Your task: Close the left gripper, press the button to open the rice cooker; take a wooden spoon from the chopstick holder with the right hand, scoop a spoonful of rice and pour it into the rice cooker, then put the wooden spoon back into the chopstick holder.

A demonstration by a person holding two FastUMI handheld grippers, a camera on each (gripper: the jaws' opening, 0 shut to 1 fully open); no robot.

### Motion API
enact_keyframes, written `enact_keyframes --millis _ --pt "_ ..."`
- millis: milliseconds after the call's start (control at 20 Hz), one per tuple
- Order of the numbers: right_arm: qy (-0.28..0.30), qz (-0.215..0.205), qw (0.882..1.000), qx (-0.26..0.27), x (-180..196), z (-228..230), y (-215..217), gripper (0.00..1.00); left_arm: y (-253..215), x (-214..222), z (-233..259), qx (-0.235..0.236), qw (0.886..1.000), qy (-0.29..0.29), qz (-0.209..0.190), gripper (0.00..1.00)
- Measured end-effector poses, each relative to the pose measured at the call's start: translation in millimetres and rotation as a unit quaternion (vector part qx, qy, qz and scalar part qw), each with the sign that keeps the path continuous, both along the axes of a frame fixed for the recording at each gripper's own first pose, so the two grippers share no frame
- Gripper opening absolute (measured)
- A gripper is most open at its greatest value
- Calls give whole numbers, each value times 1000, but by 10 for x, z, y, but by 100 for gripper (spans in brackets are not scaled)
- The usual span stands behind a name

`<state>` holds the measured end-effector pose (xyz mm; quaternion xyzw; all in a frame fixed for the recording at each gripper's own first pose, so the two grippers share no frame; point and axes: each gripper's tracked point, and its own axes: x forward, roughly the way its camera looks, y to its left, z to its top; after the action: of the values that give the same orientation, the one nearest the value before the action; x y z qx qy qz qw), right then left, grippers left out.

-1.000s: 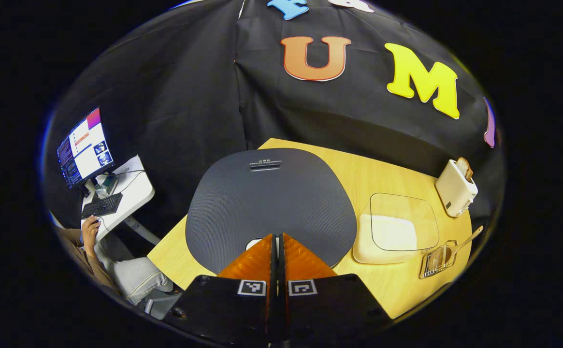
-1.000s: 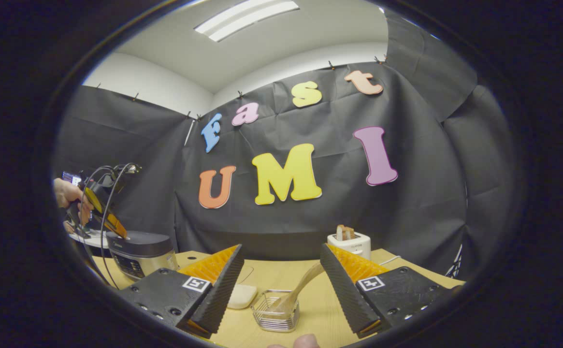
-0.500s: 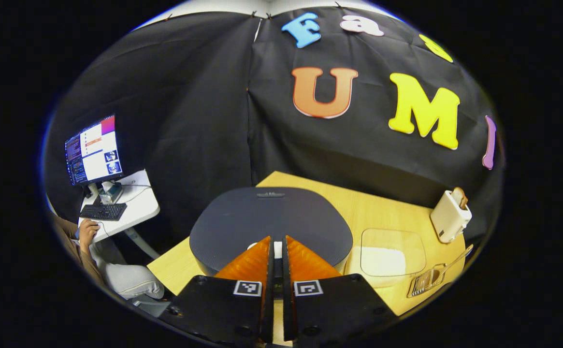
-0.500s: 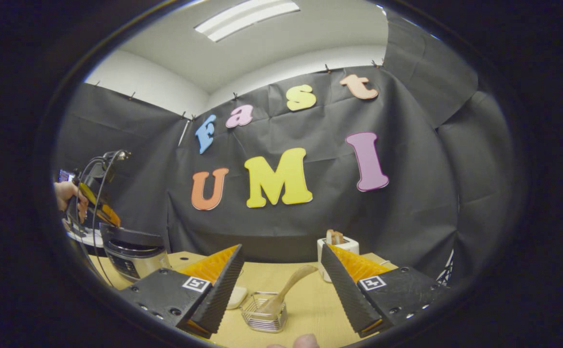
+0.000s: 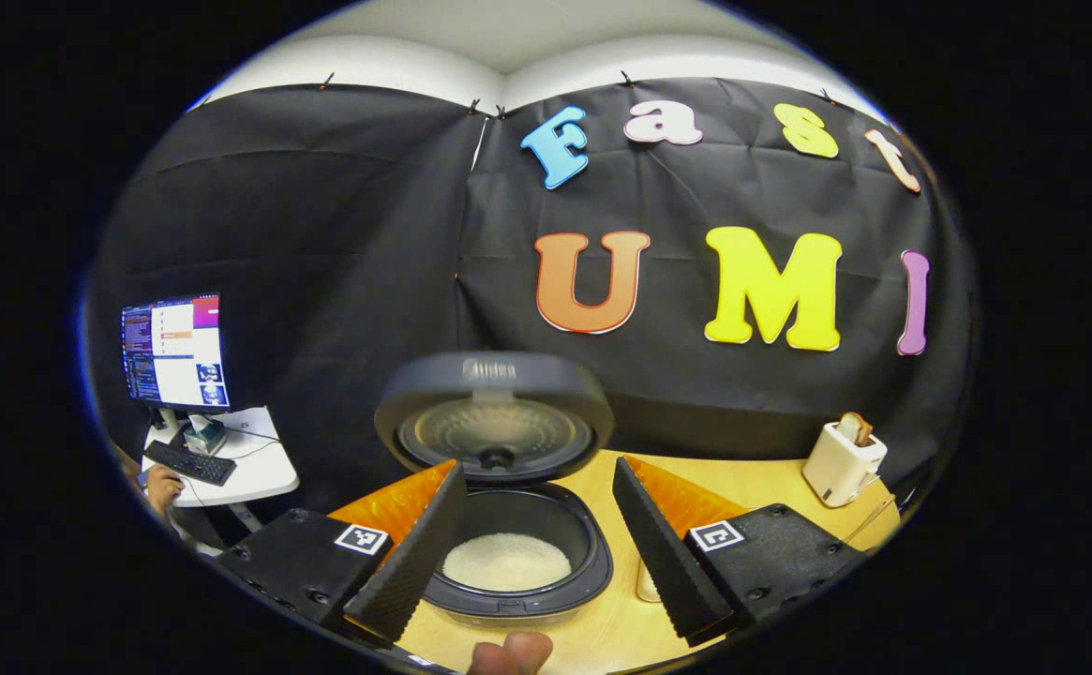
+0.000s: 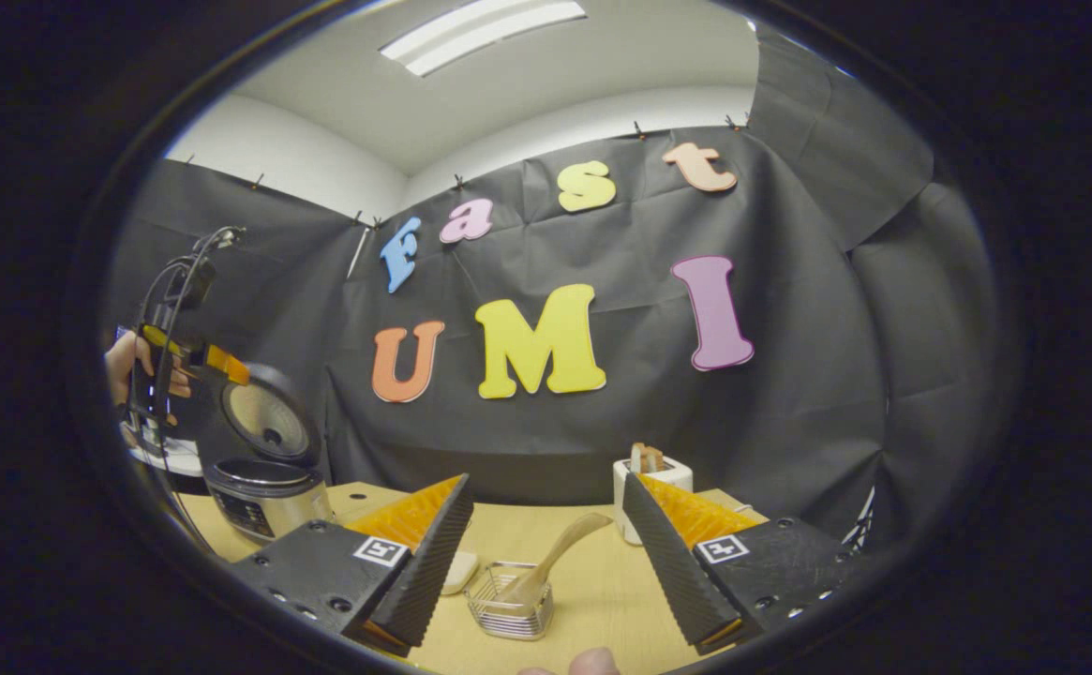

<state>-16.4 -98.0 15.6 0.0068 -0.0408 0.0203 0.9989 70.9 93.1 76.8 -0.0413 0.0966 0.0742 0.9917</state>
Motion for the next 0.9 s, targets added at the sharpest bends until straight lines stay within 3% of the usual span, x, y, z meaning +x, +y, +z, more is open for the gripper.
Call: enact_keyframes --millis 350,400,500,600,700,750,800,900 --pt "40 4 999 -9 -12 -255 -5 99 -241 -338 -148 34 998 -50 -17 100" --pt "47 5 999 -9 -17 -297 -12 95 -272 -372 -162 43 997 -63 -17 94" --pt "58 3 998 -11 -22 -358 -53 96 -416 -452 -262 55 995 -78 -22 100" --pt "72 -1 997 -11 -15 -431 -104 92 -631 -500 -418 56 995 -76 -41 100" --pt "89 -3 996 -8 27 -524 -113 92 -842 -510 -506 51 993 -86 -63 100" --pt "102 -4 995 -6 54 -586 -113 95 -968 -490 -542 45 991 -94 -80 95" --pt "120 -3 993 1 97 -663 -104 96 -1054 -479 -609 41 991 -94 -90 100" --pt "138 -2 990 9 182 -719 -84 96 -1118 -534 -821 39 990 -80 -106 100"
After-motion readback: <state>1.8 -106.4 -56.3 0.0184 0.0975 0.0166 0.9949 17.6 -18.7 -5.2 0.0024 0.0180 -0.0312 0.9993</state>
